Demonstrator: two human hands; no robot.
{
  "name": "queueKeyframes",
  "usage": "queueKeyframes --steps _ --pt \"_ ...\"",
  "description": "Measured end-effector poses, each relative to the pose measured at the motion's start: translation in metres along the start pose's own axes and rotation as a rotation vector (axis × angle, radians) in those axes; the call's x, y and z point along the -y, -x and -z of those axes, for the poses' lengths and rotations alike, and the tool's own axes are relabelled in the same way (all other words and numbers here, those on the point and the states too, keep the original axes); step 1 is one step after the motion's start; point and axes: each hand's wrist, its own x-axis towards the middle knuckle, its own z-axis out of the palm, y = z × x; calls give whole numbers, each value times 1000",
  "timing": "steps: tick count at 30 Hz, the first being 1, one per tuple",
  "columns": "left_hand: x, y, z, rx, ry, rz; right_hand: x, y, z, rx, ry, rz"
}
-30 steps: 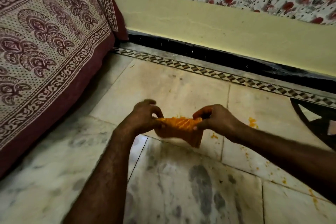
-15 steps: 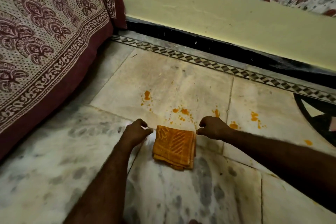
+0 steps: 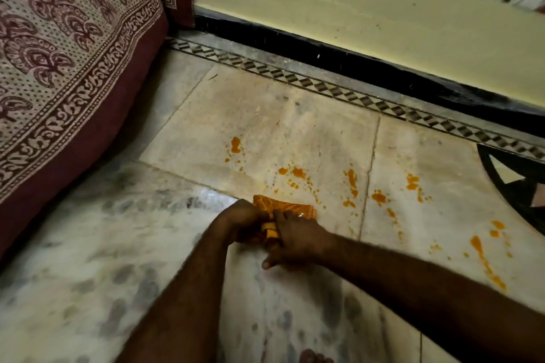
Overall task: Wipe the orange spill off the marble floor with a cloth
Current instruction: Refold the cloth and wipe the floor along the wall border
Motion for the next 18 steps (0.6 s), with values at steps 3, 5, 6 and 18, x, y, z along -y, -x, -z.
queueKeyframes --steps 3,5,6,18 --pt "3 0 3 35 76 0 -6 -5 -2 -110 -229 28" --pt "10 -3 4 37 115 0 -16 -7 14 -79 -306 29" --pt "14 -4 4 42 121 -1 -21 -8 21 -39 -311 27" --pt "49 -11 -5 73 271 -46 -43 -10 25 -61 -742 -7"
